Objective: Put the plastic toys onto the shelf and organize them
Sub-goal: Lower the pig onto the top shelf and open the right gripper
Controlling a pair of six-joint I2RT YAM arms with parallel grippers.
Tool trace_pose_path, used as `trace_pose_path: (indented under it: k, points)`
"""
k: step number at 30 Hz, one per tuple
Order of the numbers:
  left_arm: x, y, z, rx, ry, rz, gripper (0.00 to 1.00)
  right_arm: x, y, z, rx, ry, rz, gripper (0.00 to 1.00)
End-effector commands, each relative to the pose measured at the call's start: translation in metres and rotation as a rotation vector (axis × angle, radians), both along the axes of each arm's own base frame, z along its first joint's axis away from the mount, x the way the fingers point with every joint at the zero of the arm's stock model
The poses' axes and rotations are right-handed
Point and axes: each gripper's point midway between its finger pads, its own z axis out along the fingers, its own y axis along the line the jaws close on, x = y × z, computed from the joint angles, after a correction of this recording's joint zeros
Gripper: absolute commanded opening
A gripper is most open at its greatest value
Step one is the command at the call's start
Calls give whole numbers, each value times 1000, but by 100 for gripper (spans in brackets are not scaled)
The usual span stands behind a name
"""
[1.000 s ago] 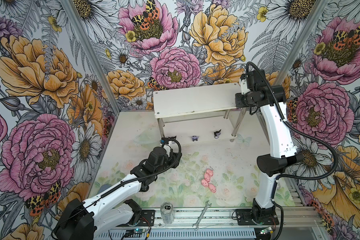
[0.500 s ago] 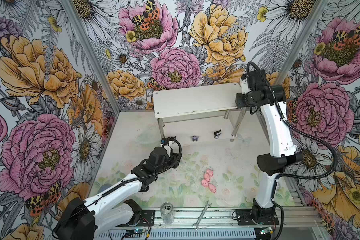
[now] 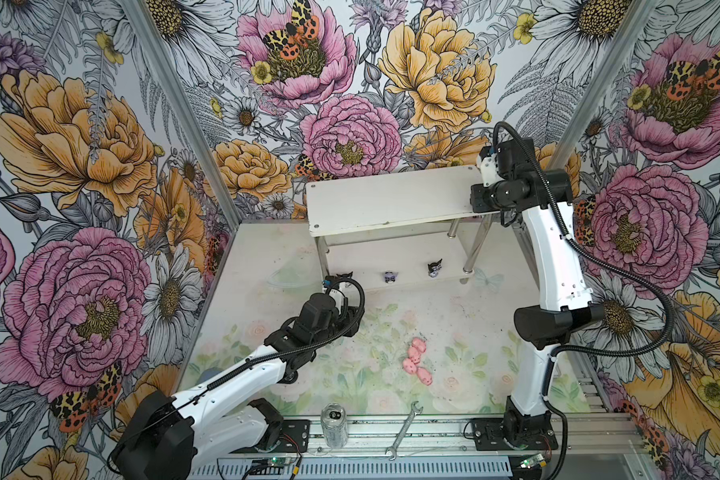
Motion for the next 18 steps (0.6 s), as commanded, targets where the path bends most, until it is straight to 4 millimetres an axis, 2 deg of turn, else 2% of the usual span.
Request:
trace_pose_path:
  k: [1, 10, 16, 18]
  points:
    - [5, -4, 12, -34, -7, -2, 50, 7, 0, -15, 8, 38, 30, 27]
    - [6, -6, 10, -35, 1, -4, 50, 15, -1, -21, 50, 46, 60, 27]
    - [6, -6, 11, -39, 1, -5, 49, 18, 1, -27, 65, 61, 71, 40]
    - [6, -6, 12, -42, -1, -5, 49, 17, 1, -23, 65, 52, 70, 43]
